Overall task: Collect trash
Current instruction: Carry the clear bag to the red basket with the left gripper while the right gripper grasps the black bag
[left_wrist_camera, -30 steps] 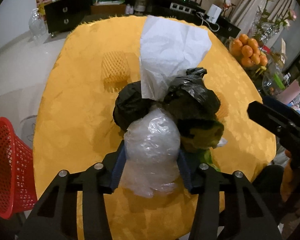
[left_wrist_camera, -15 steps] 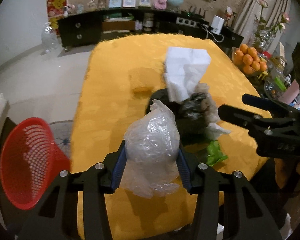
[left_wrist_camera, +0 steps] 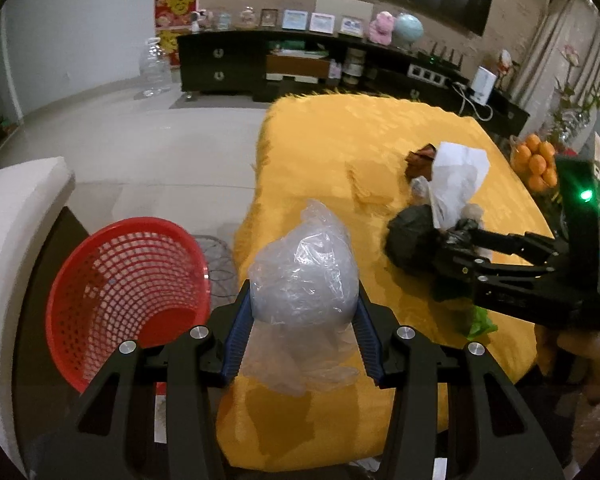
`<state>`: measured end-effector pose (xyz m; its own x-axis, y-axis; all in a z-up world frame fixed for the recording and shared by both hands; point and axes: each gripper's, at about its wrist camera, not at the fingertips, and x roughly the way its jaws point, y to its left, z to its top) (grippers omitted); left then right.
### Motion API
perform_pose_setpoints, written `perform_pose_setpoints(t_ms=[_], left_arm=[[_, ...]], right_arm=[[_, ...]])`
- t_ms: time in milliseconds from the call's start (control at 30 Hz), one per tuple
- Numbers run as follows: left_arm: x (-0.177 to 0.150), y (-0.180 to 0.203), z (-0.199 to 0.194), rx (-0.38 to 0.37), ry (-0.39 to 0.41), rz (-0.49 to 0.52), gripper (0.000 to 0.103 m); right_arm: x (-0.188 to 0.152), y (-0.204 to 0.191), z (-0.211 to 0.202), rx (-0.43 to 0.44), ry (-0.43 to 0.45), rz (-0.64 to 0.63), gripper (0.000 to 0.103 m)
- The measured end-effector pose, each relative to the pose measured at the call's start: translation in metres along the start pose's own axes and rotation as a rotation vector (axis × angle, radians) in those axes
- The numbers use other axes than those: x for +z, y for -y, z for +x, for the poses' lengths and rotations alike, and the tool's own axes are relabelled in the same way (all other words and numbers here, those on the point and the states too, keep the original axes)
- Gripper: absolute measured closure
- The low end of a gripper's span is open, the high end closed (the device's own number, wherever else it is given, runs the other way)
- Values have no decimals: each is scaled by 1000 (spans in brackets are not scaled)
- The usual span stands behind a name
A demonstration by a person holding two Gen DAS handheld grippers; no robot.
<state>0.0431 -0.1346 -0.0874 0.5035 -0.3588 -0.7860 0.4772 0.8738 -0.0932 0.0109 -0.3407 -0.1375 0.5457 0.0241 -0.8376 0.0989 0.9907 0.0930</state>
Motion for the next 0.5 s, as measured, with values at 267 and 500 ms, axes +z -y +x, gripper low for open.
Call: perform_pose_setpoints(t_ms=[267, 500], left_arm=[[-2, -13, -8, 31, 16, -35, 58], [1, -26, -20, 59, 55, -59, 58]], right_arm=[[-3, 1, -2, 3, 9, -4, 63], [1, -5, -31, 57, 63, 4, 64]])
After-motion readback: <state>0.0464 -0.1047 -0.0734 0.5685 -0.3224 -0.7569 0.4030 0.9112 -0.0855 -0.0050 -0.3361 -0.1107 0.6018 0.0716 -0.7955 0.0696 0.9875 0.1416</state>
